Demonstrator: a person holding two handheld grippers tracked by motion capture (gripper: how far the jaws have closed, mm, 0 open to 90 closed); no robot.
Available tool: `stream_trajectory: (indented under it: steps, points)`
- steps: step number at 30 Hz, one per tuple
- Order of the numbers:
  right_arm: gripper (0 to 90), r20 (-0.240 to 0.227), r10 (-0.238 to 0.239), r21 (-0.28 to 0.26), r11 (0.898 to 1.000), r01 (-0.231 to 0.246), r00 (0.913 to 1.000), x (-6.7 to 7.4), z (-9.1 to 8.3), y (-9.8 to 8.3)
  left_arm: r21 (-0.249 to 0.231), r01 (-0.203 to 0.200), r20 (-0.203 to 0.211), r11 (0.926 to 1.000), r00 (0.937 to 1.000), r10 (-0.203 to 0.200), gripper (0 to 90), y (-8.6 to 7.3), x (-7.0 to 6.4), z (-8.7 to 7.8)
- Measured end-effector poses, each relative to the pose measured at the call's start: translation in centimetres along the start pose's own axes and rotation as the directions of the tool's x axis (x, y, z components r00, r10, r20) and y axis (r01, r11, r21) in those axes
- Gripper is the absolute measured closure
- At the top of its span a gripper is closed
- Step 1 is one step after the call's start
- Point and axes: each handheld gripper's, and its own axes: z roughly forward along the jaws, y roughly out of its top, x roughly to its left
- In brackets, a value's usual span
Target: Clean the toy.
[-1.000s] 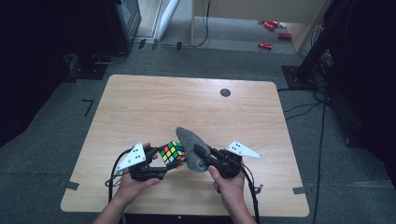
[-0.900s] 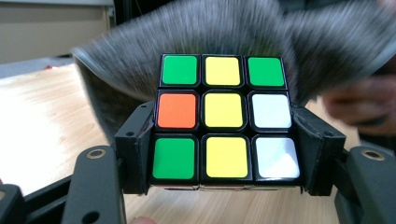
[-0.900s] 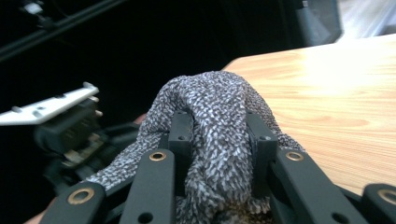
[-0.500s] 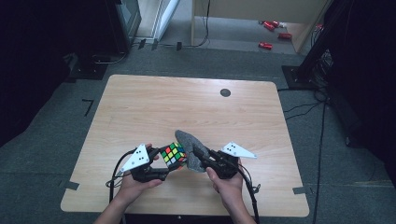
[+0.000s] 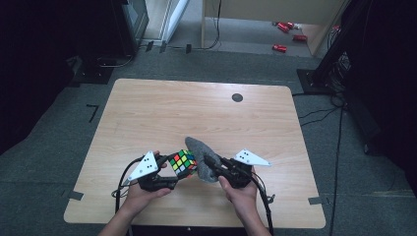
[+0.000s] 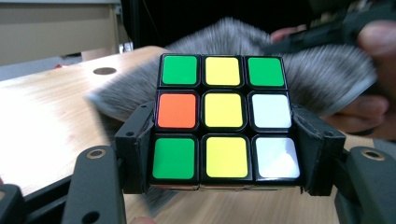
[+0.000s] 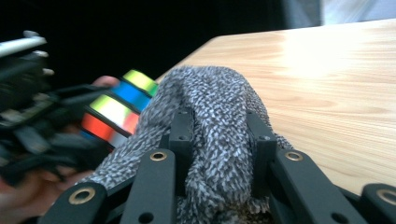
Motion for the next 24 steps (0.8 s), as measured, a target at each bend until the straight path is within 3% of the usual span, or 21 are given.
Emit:
stream_trajectory:
  steps: [3, 5, 8, 10, 12, 17, 18, 19, 22, 24]
  points:
    - [69.9, 0.096, -0.022, -0.001, 1.0, 0.022, 0.9952, -1.4, -0.6, 0.3, 0.002, 0.033, -0.037, 0.9995, 0.9988, -0.033, 34.7, -0.1, 0.9, -0.3]
    - [69.4, 0.174, -0.067, 0.019, 0.998, 0.065, 0.9824, -2.3, -0.9, 0.4, -0.001, 0.061, -0.058, 0.9981, 0.9964, -0.061, 34.7, -0.2, 1.4, -0.5]
    - [68.8, 0.256, -0.099, 0.044, 0.995, 0.091, 0.9615, -3.7, -1.2, 0.3, -0.011, 0.112, -0.077, 0.9937, 0.9907, -0.112, 34.7, -0.4, 2.1, -0.5]
    - [67.9, 0.279, -0.069, 0.04, 0.997, 0.06, 0.9579, -4.7, -1.3, 0.2, -0.016, 0.142, -0.093, 0.9898, 0.9854, -0.143, 34.7, -0.2, 2.6, -0.4]
    - [65.5, 0.302, -0.073, 0.054, 0.997, 0.059, 0.9507, -5.3, -1.2, 0.1, -0.012, 0.151, -0.109, 0.9885, 0.9825, -0.151, 34.7, 0.0, 3.0, -0.3]
    - [46.0, 0.343, -0.103, 0.066, 0.994, 0.085, 0.9336, -5.8, -0.8, 0.3, -0.002, 0.164, -0.119, 0.9865, 0.9795, -0.163, 34.7, 0.4, 3.7, 0.0]
    - [45.4, 0.344, -0.106, 0.073, 0.994, 0.086, 0.9331, -5.7, -0.8, 0.5, -0.002, 0.176, -0.118, 0.9843, 0.9773, -0.175, 34.7, 0.4, 3.7, 0.0]
    - [44.8, 0.329, -0.109, 0.072, 0.993, 0.09, 0.9379, -5.7, -0.9, 0.7, 0.003, 0.183, -0.121, 0.9832, 0.976, -0.181, 34.7, 0.6, 3.7, 0.0]
    - [39.7, 0.272, -0.128, 0.038, 0.992, 0.123, 0.9538, -5.0, -1.4, 1.2, -0.002, 0.175, -0.1, 0.9846, 0.9796, -0.174, 34.7, 1.4, 3.6, -0.1]
    - [36.7, 0.221, -0.155, 0.027, 0.988, 0.152, 0.963, -4.4, -1.3, 1.3, 0.0, 0.199, -0.089, 0.98, 0.9761, -0.198, 34.7, 1.7, 3.7, 0.0]
